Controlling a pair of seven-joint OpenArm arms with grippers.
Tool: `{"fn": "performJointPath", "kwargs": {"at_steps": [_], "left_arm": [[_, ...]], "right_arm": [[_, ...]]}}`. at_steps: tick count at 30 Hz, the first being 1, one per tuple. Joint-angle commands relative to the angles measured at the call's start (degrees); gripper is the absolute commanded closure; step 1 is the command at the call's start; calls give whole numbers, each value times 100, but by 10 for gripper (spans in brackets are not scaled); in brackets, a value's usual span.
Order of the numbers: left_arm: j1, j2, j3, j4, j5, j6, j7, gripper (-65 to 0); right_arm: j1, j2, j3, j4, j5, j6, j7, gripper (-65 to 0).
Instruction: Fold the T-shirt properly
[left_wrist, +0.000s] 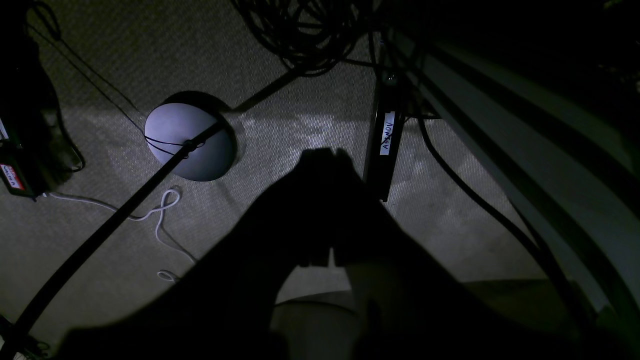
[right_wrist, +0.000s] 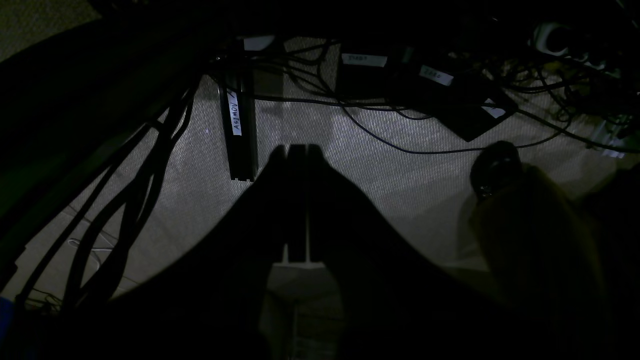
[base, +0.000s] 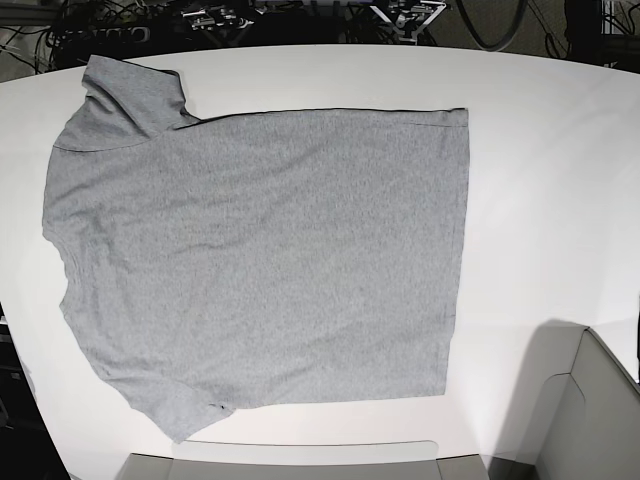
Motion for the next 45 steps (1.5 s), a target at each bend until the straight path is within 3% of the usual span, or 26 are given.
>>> {"fn": "performJointPath", "kwargs": {"at_steps": [1, 15, 23, 28, 32, 36, 40, 45], "left_arm": [[16, -19, 3, -3, 27, 21, -27, 0], [8, -160, -14, -21, 19, 12, -27, 0], [16, -1, -49, 14, -8, 3, -80, 0], [403, 69, -638, 102, -34, -5, -1355, 0], [737, 69, -700, 102, -16, -14, -2296, -1], [1168, 69, -550, 102, 1, -23, -3482, -1], [1669, 60, 39, 102, 1, -5, -4871, -1], [2258, 60, 399, 102, 1, 3, -6674, -1]], "right_arm": [[21, 19, -12, 19, -1, -19, -1, -1], [-85, -7, -12, 5, 8, -19, -1, -1], [-146, 133, -3, 10, 17, -1, 25, -1], [-322, 142, 6, 63, 236, 8, 649, -2], [-700, 291, -3, 54, 439, 8, 1616, -2], [-1166, 423, -3, 54, 465, 8, 2970, -2], [-1711, 476, -3, 54, 447, 8, 4561, -3], [-2212, 476, -3, 45, 456, 8, 5941, -3]]}}
